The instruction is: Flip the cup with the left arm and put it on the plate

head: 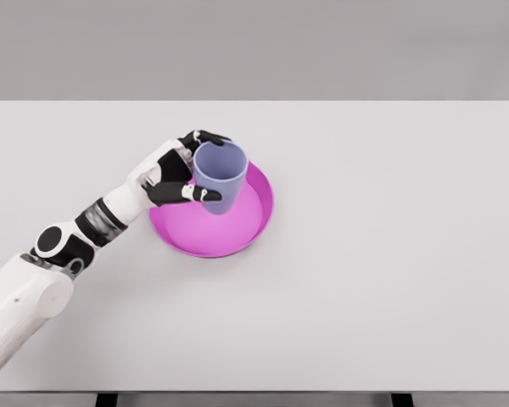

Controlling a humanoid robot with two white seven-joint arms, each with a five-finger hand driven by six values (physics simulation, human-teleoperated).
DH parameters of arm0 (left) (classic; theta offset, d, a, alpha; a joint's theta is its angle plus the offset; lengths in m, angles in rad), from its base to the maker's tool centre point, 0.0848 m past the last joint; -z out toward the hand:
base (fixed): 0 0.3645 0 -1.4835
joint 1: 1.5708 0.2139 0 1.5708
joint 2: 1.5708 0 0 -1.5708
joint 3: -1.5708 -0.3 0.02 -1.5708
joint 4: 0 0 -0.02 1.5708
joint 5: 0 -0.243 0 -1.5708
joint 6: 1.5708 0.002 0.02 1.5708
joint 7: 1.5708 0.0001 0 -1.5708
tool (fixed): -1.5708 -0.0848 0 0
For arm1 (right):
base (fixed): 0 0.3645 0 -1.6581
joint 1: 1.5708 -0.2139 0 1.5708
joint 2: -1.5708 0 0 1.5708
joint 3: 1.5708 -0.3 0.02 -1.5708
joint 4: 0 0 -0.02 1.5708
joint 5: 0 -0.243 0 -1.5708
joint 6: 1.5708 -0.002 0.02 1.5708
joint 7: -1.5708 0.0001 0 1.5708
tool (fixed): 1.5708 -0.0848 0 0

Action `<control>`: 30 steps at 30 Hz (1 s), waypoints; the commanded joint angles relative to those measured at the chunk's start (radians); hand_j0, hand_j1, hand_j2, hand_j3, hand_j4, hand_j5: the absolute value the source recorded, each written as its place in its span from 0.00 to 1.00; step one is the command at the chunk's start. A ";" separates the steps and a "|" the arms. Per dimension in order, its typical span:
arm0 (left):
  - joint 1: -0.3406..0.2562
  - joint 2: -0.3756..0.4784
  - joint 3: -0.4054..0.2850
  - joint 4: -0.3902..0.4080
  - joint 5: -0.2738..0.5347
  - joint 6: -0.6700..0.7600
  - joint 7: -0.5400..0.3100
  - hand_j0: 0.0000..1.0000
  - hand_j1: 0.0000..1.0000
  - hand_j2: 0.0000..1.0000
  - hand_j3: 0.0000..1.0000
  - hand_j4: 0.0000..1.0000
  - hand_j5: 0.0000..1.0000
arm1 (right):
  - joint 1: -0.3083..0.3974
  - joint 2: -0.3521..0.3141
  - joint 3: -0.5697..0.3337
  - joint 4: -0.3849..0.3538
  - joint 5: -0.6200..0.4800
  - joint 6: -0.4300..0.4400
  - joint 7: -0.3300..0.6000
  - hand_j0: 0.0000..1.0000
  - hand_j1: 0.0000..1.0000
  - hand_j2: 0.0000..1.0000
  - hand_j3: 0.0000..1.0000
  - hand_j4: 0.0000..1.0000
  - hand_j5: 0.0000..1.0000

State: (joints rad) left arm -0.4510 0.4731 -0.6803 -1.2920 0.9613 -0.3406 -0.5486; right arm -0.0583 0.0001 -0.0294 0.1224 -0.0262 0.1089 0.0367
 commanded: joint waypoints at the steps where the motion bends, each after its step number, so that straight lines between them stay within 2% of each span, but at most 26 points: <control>1: 0.000 -0.002 -0.002 0.003 0.042 -0.034 -0.005 0.48 0.48 0.48 0.48 0.48 0.48 | 0.000 0.000 0.000 0.000 0.000 0.000 0.000 1.00 1.00 1.00 1.00 1.00 1.00; 3: 0.000 -0.004 -0.002 0.025 0.043 -0.037 -0.004 0.48 0.48 0.48 0.48 0.48 0.48 | 0.000 0.000 0.000 0.000 0.000 0.000 0.000 1.00 1.00 1.00 1.00 1.00 1.00; 5: 0.000 -0.016 -0.005 0.082 0.043 -0.032 -0.001 0.49 0.49 0.49 0.49 0.49 0.49 | 0.000 0.000 0.000 0.000 0.000 0.000 0.000 1.00 1.00 1.00 1.00 1.00 1.00; 17: 0.000 -0.027 -0.025 0.099 0.034 -0.034 0.004 0.53 0.53 0.53 0.53 0.53 0.53 | 0.000 0.000 0.000 0.000 0.000 0.000 0.000 1.00 1.00 1.00 1.00 1.00 1.00; 18: 0.000 -0.027 -0.025 0.097 0.034 -0.035 0.004 0.55 0.55 0.55 0.55 0.55 0.55 | 0.000 0.000 0.000 0.000 0.000 0.000 0.000 1.00 1.00 1.00 1.00 1.00 1.00; 22: 0.000 -0.027 -0.025 0.097 0.034 -0.038 0.004 0.77 0.77 0.77 0.77 0.77 0.77 | 0.000 0.000 0.000 0.000 0.000 0.000 0.000 1.00 1.00 1.00 1.00 1.00 1.00; 30: 0.000 -0.025 -0.027 0.097 0.034 -0.037 0.004 0.87 0.87 0.87 0.87 0.87 0.87 | 0.000 0.000 0.000 0.002 0.000 0.000 0.000 1.00 1.00 1.00 1.00 1.00 1.00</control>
State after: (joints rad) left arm -0.4495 0.4470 -0.7067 -1.1943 0.9907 -0.3780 -0.5443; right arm -0.0583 0.0000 -0.0294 0.1224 -0.0263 0.1089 0.0367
